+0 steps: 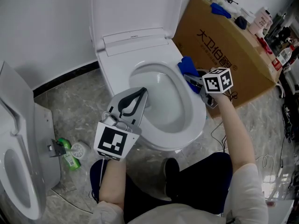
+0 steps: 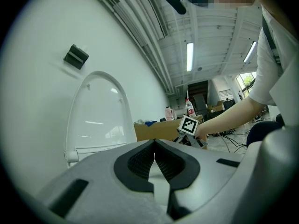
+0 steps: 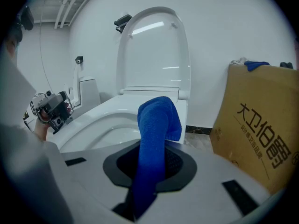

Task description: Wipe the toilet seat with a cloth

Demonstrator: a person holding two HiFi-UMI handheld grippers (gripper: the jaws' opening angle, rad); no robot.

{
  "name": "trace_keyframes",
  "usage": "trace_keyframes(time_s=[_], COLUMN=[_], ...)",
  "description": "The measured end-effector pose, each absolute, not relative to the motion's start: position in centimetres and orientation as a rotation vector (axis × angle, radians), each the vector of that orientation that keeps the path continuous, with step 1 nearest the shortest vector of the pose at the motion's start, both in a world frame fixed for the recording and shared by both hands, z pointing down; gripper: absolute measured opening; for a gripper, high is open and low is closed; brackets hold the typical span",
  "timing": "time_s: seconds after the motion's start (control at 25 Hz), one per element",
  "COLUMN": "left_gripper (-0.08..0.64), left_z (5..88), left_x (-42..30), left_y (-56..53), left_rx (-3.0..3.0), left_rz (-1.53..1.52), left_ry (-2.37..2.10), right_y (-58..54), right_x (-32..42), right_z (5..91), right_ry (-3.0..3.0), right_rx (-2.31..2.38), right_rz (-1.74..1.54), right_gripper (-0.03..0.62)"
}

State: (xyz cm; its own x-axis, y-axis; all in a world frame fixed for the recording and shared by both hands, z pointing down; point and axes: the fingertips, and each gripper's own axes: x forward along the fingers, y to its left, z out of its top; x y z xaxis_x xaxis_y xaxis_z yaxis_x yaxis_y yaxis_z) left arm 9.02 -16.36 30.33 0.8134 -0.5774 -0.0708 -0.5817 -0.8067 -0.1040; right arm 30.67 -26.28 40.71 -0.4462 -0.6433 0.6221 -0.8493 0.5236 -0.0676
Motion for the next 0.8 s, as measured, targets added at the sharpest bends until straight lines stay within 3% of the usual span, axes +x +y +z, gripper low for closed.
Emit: trace_keyframes(time_s=[0.8], left_gripper=[0.007], left_z=[30.9], left_x=[8.2], left_y=[-16.9], left_rx=[-2.878], left_rz=[0.036], left_ry=[0.954], right_y=[-29.3], right_x=[30.7], right_z=[40.8], right_ry=[-2.213], right_rx=[1.22], right_rz=[0.567], right_gripper=[0.046])
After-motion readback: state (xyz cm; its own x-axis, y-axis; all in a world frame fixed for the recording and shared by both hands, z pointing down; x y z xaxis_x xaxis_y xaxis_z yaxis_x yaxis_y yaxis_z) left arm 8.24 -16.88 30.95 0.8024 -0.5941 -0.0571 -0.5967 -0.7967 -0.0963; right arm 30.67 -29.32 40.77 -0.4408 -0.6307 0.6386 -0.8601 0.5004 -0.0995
